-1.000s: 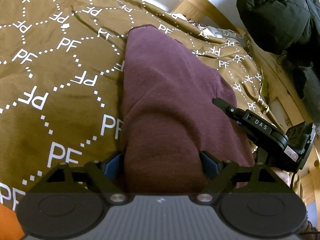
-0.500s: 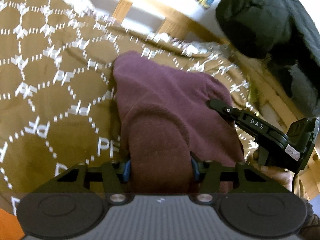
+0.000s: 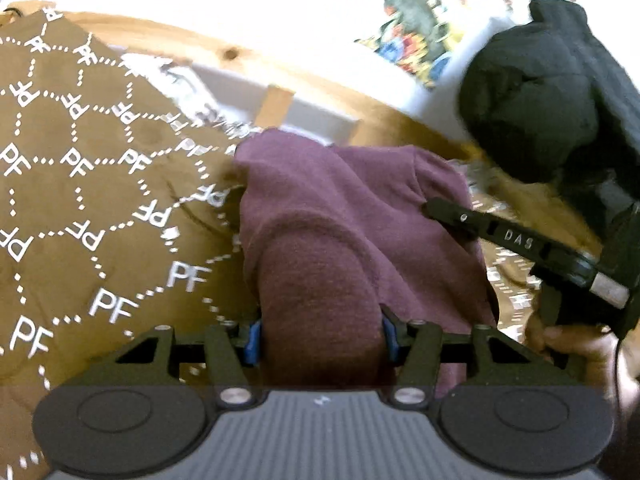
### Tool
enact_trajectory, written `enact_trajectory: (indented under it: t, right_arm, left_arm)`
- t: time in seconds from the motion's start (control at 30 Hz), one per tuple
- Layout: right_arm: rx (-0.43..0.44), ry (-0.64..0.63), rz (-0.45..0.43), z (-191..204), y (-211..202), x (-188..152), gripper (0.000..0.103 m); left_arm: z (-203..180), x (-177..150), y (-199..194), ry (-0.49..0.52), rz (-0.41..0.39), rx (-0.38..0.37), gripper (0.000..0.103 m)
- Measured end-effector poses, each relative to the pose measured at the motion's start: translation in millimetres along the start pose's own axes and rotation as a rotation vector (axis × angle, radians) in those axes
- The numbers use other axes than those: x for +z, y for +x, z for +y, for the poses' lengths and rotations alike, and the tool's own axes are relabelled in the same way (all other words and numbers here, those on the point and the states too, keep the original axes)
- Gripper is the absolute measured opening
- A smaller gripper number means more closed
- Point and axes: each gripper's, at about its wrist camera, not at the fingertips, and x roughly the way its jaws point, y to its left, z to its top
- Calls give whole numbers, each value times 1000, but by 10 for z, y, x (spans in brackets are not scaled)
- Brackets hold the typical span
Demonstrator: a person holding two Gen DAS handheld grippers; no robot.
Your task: Fold small clothes
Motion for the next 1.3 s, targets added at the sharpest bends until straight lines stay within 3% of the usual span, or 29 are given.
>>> enact_trajectory:
  t: [0.17,0.37,0.53,0.6,0.63,0.7,0.8,0.93,1.07,1.3]
  right_arm:
    - [-68,15,125,-99,417,-149,16]
    - [-127,73,162,-267,434,-330,21]
    - [-147,62,166,-197,309,-312,41]
    - [-157,60,157,-143,199,-300,59]
    - [-158,64,144,-116,128,-294,62]
    - [-158,77,120,-73,-20,-271,80]
    - [-150,92,77,1,-266,-236,94]
    - [-150,55,27,160,-584,-163,101]
    - [-152,35,-21,335,-895,-98,102]
    - [-178,58,-76,579,-1450,-178,102]
  left_arm:
    - [240,-57,249,-86,75,25,61]
    - [235,-42,265,-89,98,35,70]
    - [286,-15,214,-162,121,72,85]
    - [284,-9,141,-163,116,88,89]
    - [272,-3,104,-159,111,96,91]
    - [235,-3,18,-151,99,117,100]
    - [141,8,-131,-111,67,163,102]
    - [15,33,-320,-69,37,193,102]
    - [-119,41,-543,-25,0,235,102]
    - [-341,-111,-1011,160,-33,339,102]
